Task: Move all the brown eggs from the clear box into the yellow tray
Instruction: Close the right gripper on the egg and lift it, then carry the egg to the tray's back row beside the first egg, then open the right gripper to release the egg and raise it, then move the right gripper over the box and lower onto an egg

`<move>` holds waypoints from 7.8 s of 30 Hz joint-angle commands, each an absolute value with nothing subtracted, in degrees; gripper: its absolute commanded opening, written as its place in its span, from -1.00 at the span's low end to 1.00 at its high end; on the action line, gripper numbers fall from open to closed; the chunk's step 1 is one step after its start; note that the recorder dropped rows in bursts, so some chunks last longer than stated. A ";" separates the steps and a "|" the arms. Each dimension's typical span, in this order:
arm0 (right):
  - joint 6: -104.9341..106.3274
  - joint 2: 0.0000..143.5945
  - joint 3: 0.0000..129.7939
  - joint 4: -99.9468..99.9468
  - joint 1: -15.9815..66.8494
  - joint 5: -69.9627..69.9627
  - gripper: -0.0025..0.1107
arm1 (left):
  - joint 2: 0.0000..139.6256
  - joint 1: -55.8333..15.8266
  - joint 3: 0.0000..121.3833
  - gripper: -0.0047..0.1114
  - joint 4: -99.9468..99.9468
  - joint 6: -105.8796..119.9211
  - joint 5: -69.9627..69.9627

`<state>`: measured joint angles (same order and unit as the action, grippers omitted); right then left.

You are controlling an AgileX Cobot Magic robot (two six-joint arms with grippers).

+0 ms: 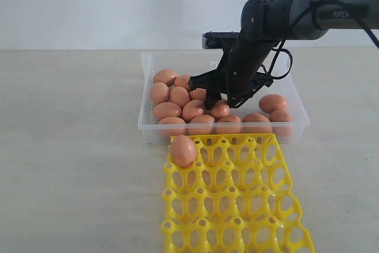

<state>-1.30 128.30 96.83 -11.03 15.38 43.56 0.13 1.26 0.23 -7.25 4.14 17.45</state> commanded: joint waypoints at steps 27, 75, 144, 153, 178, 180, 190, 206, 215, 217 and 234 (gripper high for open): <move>-1.17 111.09 90.34 -0.92 19.60 24.22 -0.96 | 0.00 1.06 0.00 -0.85 -7.03 4.38 16.71; -2.47 102.70 26.78 -5.46 33.19 -48.96 -0.96 | 0.00 1.06 0.00 -0.85 -7.03 4.38 16.71; 20.58 85.82 31.39 -38.66 33.19 -39.24 -0.93 | 0.00 1.06 0.00 -0.85 -7.03 4.38 16.71; 18.04 85.95 31.39 -39.85 33.19 -47.90 -0.93 | 0.00 1.06 0.00 -0.85 -7.03 4.38 16.71; 29.56 91.48 42.11 -40.94 33.19 -54.18 -0.93 | 0.00 1.06 0.00 -0.85 -7.03 4.38 16.71; 29.47 92.11 42.11 -43.50 32.52 -54.18 -0.93 | 0.00 1.06 0.00 -0.85 -7.03 4.38 16.71; -3.04 99.49 50.64 -42.80 26.25 -49.95 -0.93 | 0.00 1.06 0.00 -0.85 -7.03 4.38 16.71; 29.66 97.28 73.03 -37.21 17.46 2.30 -0.93 | 0.00 1.06 0.00 -0.85 -7.03 4.38 16.71; 6.55 104.29 82.18 0.00 11.69 46.73 -0.93 | 0.00 1.06 0.00 -0.85 -7.03 4.38 16.71; 7.21 107.48 86.50 2.01 11.16 56.08 -0.93 | 0.00 1.06 0.00 -0.85 -7.03 4.38 16.71; 57.81 120.51 101.44 -1.24 18.35 49.12 -0.60 | 0.00 1.06 0.00 -0.85 -7.03 4.38 16.71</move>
<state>54.93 118.56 101.17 -0.93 17.34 52.26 0.13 1.26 0.23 -7.25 4.14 17.45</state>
